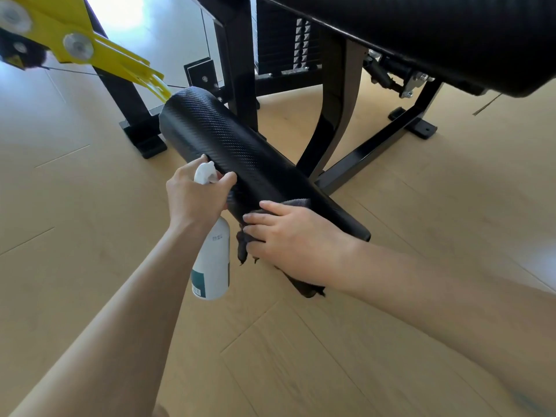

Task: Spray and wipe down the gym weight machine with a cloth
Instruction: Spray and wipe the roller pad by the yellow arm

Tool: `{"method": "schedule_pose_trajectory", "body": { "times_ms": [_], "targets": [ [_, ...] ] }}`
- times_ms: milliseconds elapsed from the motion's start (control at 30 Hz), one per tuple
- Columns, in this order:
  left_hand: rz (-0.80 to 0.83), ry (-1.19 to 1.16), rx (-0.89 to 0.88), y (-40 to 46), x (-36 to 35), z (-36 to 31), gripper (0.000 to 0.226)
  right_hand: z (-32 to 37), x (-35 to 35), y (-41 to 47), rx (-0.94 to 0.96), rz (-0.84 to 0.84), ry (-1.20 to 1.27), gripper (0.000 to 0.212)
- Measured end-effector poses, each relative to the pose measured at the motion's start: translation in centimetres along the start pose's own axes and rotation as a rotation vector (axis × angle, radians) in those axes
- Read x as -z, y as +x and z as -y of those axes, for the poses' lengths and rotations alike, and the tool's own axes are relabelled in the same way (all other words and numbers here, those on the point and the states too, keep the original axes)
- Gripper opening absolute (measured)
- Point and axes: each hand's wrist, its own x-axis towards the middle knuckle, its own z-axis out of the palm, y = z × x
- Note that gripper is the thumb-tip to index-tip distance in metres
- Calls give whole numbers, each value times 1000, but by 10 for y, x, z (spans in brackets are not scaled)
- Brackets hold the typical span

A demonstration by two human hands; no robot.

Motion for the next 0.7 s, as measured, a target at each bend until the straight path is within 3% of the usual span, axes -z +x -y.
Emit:
{"method": "schedule_pose_trajectory", "body": {
  "times_ms": [133, 267, 333, 433, 533, 633, 700],
  "targets": [
    [-11, 19, 10, 1, 1, 4, 27, 13, -16, -39, 47, -75, 50, 40],
    [0, 5, 2, 1, 0, 3, 16, -7, -14, -70, 90, -142, 158, 40],
    [5, -2, -26, -2, -4, -1, 21, -25, -14, -66, -29, -200, 219, 49],
    [37, -19, -47, -5, -14, -10, 14, -37, -13, -48, -426, -294, 512, 40],
    [70, -51, -38, -4, -18, -11, 44, -38, -14, -30, -785, -361, 899, 33],
    [70, -38, -75, -9, -11, -8, 53, -27, -9, -29, -855, -346, 916, 34],
    [68, -14, -91, -10, -9, -7, 45, -4, -7, -35, -847, -402, 809, 35]
  ]
}}
